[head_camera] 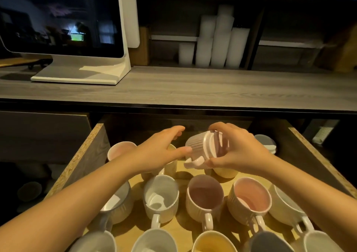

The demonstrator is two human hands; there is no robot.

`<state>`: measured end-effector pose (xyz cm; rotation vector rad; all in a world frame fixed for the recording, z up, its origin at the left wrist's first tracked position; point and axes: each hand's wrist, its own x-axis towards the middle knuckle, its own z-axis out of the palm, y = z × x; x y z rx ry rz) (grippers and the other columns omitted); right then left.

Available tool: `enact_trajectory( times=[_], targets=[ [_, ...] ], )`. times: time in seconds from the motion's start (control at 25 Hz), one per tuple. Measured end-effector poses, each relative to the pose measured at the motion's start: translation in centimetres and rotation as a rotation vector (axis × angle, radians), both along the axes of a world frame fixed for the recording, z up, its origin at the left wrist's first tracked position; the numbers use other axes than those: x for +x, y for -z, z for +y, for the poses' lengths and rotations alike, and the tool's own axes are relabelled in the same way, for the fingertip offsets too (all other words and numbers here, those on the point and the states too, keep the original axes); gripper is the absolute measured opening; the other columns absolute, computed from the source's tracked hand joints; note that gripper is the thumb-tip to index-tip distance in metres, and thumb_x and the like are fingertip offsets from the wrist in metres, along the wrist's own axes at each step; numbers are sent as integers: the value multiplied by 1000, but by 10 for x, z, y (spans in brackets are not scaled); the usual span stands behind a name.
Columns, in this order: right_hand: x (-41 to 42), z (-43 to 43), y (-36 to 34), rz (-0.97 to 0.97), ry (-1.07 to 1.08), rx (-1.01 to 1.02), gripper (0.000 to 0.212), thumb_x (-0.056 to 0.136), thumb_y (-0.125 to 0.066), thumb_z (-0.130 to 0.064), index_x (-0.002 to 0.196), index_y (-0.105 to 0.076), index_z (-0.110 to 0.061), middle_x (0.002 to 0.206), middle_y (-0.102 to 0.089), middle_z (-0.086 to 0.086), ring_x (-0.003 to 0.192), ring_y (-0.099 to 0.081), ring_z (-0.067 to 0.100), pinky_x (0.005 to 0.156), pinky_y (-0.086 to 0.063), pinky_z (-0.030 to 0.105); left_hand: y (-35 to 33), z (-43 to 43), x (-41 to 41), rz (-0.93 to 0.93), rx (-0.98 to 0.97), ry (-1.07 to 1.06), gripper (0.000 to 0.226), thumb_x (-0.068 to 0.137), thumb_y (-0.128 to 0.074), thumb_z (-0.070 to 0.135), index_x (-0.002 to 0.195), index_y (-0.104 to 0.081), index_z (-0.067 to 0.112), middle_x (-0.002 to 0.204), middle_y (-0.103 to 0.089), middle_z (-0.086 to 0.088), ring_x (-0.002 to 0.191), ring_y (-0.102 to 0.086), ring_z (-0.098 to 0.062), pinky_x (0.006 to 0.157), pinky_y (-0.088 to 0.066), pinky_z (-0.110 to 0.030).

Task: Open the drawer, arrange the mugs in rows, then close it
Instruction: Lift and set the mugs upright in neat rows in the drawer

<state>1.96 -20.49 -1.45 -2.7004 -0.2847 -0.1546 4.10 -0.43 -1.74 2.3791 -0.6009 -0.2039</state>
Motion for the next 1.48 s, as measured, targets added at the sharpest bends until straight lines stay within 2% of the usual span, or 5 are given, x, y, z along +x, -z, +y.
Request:
enact_trajectory(
  times=[0.28,0.44,0.68,1.08,1.48],
  targets=[
    [-32,-12,-9,-21,-167,366,70,62,-83,-36,112,-37,-52,114,-47,-29,107,-51,-2,72,-51,13,12,-7,-1,421,-310,167,63,77,-68,46,133,-42,32,122,-60,8,112,-58,-9,98,-48,-32],
    [-30,-16,-7,40,-213,437,70,64,-84,-30,110,-38,-55,114,-47,-33,111,-49,-8,78,-52,12,10,-8,-4,419,-495,86,69,68,-74,27,130,-46,26,118,-63,1,107,-62,-13,90,-53,-29],
    [-26,-17,-14,106,-182,353,29,87,-57,-36,115,-53,-43,113,-59,-23,108,-56,-1,90,-49,23,7,-13,-7,0,-251,-81,84,58,-85,36,128,-39,34,117,-49,10,102,-52,-8,78,-49,-19],
    [5,11,-18,23,80,304,29,92,-55,-25,119,-60,-16,96,-63,0,70,-61,10,58,-55,17,2,-39,-13,-388,5,-175,89,59,-76,57,132,-31,34,122,-33,7,105,-30,-7,77,-38,-23],
    [44,3,13,35,210,151,27,90,-55,-4,116,-63,-7,111,-64,14,94,-63,25,75,-57,33,26,-9,16,-114,150,-89,63,88,-57,43,143,-30,29,149,-33,4,135,-33,-17,109,-35,-39]
  ],
)
